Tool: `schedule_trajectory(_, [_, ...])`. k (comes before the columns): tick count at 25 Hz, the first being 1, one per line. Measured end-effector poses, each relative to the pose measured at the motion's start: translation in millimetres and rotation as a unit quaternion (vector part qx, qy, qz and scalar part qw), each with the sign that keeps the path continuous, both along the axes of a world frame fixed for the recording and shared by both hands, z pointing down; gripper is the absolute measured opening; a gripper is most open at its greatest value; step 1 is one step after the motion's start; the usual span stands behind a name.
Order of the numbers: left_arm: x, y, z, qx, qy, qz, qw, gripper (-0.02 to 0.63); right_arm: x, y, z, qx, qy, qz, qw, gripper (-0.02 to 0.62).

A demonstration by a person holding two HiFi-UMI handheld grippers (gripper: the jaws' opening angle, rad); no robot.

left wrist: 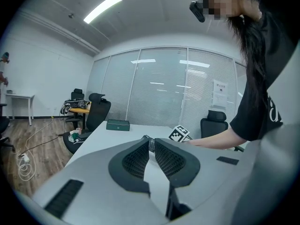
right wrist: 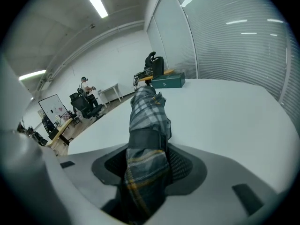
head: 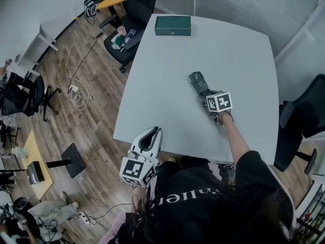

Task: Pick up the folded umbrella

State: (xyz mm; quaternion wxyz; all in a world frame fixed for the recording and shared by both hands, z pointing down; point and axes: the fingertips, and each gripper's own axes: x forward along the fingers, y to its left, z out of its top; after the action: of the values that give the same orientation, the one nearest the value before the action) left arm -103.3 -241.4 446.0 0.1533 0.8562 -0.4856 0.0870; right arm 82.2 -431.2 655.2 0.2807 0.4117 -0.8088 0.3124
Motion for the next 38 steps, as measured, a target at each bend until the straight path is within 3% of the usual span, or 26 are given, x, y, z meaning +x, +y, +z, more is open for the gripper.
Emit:
schedule_trajectory(10, [-15.5,17.9,-2.7,0.009,-0.003,0.031,0.9995,0.054,-31.0,78.3,-87.8,0.057,-0.081,0.017,0.995,0.219])
schedule_trajectory(17, [-30.6,37.7,-4.2,0.018,0.005,0.06,0.998,0.055,-52.3,134.9,-133.1,0.074,-0.131,0.061,0.987,0.219])
schedule_trajectory(29, [-72.8,88.3,-2.1,0.021,0.022,0.105,0.994,0.054,-96.4,235.5,-166.8,0.086,-0.166,0.117,0.975,0.219])
schedule_trajectory(38, [-87.3,107.8,5.3,0.014,0.041,0.129,0.9907,0.055,-126.5,276.3,-169.1,0.074,-0.176,0.128,0.973,0.219])
